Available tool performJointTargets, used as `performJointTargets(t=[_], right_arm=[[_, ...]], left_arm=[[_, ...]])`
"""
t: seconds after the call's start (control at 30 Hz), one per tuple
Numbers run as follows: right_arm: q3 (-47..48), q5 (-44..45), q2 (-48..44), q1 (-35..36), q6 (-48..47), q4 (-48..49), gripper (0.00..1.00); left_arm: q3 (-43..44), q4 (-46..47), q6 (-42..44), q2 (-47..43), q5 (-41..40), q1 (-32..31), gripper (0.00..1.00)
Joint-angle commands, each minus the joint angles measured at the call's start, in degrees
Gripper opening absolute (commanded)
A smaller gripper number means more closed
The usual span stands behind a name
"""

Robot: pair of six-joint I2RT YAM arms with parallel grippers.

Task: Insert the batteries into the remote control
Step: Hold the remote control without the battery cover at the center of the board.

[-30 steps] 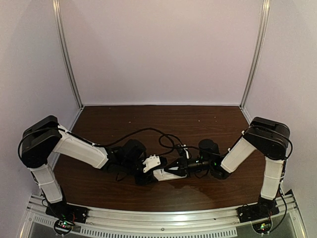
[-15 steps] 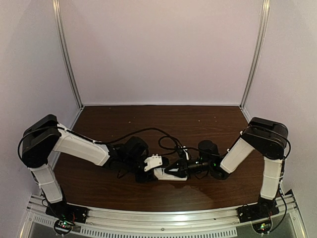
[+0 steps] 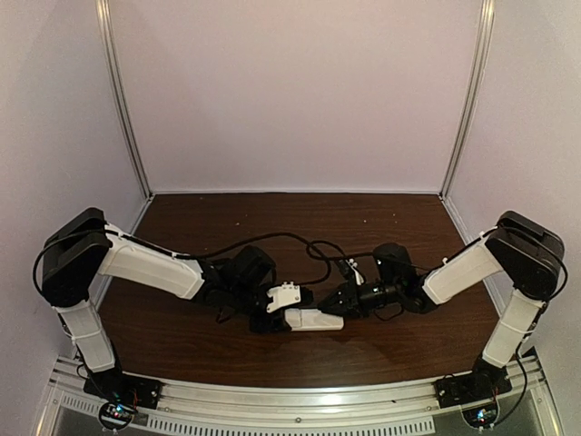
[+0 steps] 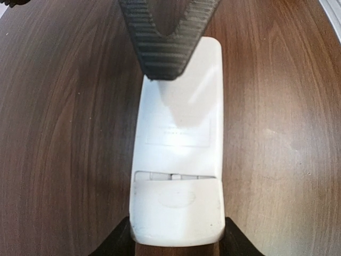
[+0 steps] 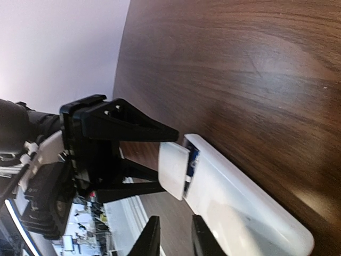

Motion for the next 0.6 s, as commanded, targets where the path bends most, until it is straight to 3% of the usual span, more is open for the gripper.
performJointTargets(t=[0.0,0.27,0.57], right_arm=[[1.0,4.0,-5.1,-1.9,-11.5,-17.9,0.27],[0.3,7.7,-9.0,-4.5,-19.6,-30.9,0.37],[1.6,6.1,-4.4,-4.5,-20.7,-29.6,0.38]], left_arm=[[2.0,-1.6,0.9,1.3,2.1,-0.1,0.45],[2.7,-2.4,0.7,2.3,1.5,0.1,0.45],[3.5,-4.3,2.0,2.5,1.6,1.1,0.45]])
